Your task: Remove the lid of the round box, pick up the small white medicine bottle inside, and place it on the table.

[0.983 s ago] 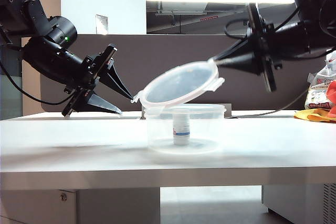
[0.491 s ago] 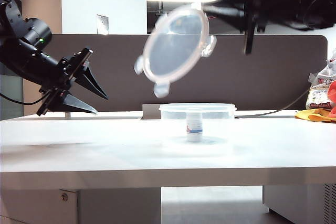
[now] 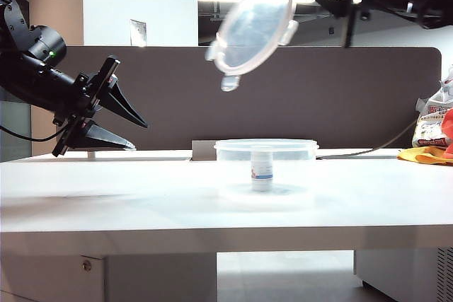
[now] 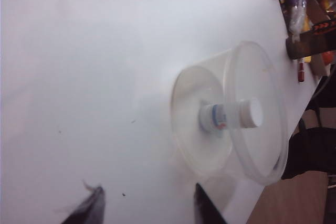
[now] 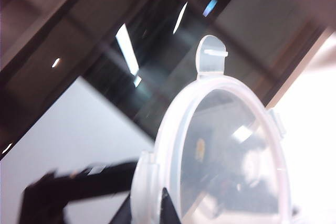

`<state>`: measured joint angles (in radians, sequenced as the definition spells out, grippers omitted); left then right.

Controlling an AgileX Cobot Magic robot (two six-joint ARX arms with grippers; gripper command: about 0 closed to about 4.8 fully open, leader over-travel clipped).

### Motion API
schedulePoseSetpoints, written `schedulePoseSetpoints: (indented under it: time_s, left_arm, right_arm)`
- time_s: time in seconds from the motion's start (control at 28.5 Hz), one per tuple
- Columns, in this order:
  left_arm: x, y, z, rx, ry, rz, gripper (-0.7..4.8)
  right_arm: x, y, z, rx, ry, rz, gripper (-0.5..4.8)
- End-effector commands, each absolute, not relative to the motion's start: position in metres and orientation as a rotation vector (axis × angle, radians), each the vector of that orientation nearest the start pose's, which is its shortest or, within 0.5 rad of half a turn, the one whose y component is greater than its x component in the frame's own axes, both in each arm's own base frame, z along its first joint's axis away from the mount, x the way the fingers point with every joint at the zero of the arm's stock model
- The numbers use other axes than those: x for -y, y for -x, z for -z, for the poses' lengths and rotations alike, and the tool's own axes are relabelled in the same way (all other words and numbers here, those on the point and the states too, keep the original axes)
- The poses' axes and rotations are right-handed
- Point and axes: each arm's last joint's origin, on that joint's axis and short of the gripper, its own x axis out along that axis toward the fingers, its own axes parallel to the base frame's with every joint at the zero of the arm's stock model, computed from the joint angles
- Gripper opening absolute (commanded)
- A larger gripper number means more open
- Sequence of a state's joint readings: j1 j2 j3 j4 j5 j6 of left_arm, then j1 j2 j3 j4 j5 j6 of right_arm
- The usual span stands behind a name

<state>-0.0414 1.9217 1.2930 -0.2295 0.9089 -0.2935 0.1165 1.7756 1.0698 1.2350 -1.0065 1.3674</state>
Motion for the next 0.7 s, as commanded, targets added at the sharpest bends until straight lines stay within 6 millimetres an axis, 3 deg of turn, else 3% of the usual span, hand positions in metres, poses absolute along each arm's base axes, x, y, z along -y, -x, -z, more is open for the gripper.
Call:
schedulePoseSetpoints:
  time_s: [0.04, 0.42, 0.56, 0.7]
  left_arm:
    - [0.040, -0.398, -0.197, -0.930, 0.636, 0.784, 2.18]
    - [0.041, -0.395, -0.214, -0.880, 0.593, 0.762, 2.14]
    - [0.041, -0.392, -0.225, -0.839, 0.539, 0.727, 2.09]
    - [0.048, -0.384, -0.249, -0.757, 0.439, 0.717, 1.77]
  right_arm:
    - [-0.048, -0.371, -0.294, -0.236, -0.921, -1.135, -0.03]
    - [0.024, -0.383, -0.289, -0.144, -0.784, -0.877, -0.04]
    - [0.041, -0.384, -0.285, -0.131, -0.722, -0.803, -0.04]
    - [0.051, -0.385, -0.280, -0.141, -0.678, -0.743, -0.05]
